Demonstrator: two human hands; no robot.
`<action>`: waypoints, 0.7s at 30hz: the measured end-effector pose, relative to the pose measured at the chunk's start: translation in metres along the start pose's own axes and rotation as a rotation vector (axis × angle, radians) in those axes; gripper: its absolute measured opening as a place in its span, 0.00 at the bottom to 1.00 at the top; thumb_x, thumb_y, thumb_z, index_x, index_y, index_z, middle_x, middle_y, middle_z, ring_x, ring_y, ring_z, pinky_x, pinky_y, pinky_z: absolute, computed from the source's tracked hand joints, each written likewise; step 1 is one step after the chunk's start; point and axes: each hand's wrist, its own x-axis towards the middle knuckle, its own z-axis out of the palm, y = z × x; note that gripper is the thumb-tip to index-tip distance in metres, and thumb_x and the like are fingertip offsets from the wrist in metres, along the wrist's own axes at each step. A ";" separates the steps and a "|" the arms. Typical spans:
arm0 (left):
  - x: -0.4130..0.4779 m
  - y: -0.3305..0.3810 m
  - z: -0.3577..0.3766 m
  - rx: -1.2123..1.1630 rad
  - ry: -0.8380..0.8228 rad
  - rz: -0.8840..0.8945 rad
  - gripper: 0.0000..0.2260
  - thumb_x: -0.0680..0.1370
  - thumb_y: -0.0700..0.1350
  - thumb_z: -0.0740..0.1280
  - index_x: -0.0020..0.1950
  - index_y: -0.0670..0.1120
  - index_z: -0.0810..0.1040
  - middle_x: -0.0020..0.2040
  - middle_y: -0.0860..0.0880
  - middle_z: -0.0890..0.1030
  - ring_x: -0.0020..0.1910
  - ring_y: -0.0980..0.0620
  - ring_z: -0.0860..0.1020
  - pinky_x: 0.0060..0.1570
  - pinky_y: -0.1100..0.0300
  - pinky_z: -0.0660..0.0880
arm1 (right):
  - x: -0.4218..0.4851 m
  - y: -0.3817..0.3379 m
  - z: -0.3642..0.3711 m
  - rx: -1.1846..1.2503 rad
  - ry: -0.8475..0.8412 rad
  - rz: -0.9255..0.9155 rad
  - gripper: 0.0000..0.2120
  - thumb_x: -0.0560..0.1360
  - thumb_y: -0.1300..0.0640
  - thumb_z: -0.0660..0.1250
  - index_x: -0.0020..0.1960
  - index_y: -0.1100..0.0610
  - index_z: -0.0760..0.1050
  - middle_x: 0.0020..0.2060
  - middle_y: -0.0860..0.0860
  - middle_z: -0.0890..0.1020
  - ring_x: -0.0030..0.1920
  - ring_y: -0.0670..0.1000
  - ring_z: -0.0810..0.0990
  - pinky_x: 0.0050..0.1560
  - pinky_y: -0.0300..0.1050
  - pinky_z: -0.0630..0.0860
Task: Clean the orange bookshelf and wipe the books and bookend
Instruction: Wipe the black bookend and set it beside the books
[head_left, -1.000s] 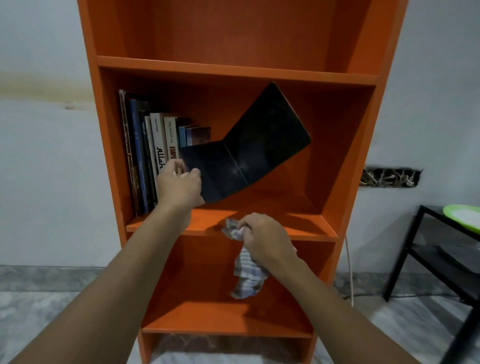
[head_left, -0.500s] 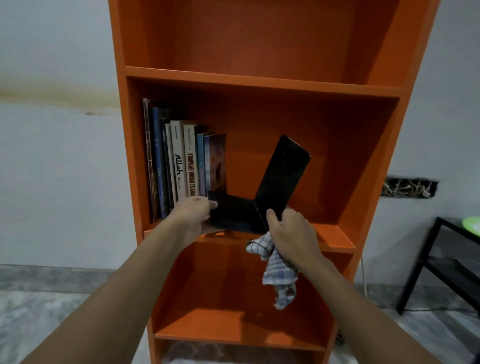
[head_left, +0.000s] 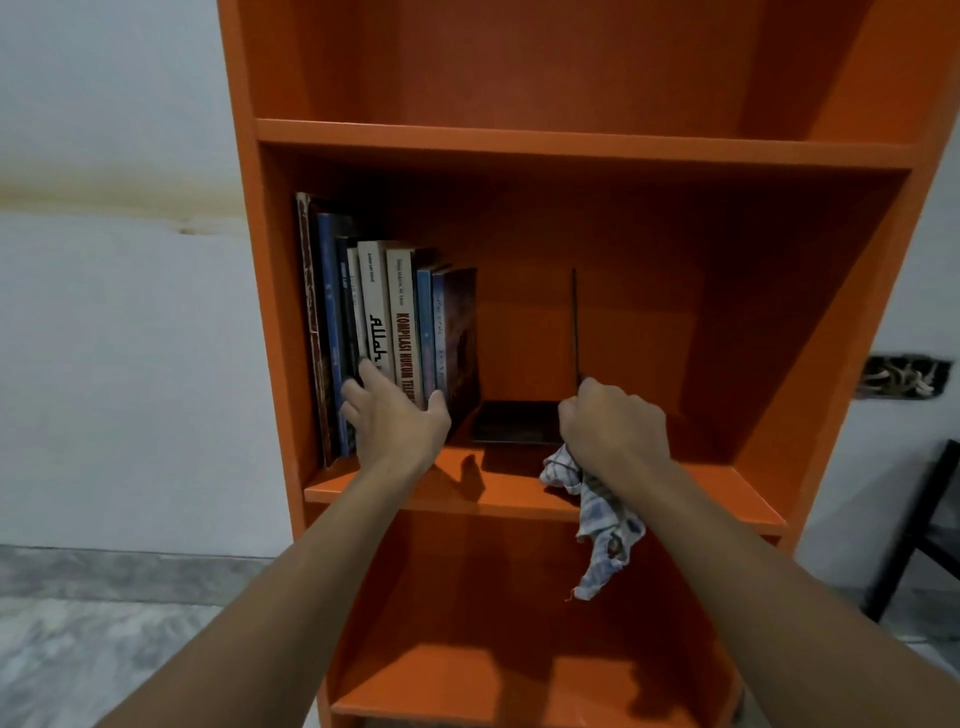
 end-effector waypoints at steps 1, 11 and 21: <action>0.004 0.001 0.006 0.002 0.032 -0.009 0.42 0.76 0.52 0.71 0.79 0.42 0.48 0.76 0.40 0.54 0.76 0.40 0.55 0.70 0.44 0.64 | 0.005 -0.001 0.003 -0.010 0.012 -0.014 0.14 0.83 0.56 0.54 0.38 0.54 0.66 0.32 0.49 0.73 0.30 0.52 0.75 0.33 0.45 0.68; 0.038 0.005 0.043 -0.050 0.275 -0.156 0.56 0.61 0.63 0.79 0.77 0.43 0.52 0.73 0.37 0.64 0.70 0.36 0.68 0.63 0.40 0.73 | 0.037 -0.002 0.042 -0.157 -0.030 -0.178 0.11 0.82 0.56 0.55 0.55 0.58 0.74 0.37 0.52 0.78 0.38 0.57 0.79 0.37 0.45 0.69; 0.046 0.009 0.062 -0.021 0.379 -0.184 0.57 0.58 0.60 0.82 0.76 0.43 0.53 0.73 0.37 0.64 0.70 0.34 0.67 0.64 0.36 0.71 | 0.053 0.005 0.058 -0.215 -0.116 -0.270 0.13 0.79 0.65 0.54 0.58 0.57 0.73 0.33 0.48 0.66 0.32 0.51 0.71 0.31 0.43 0.69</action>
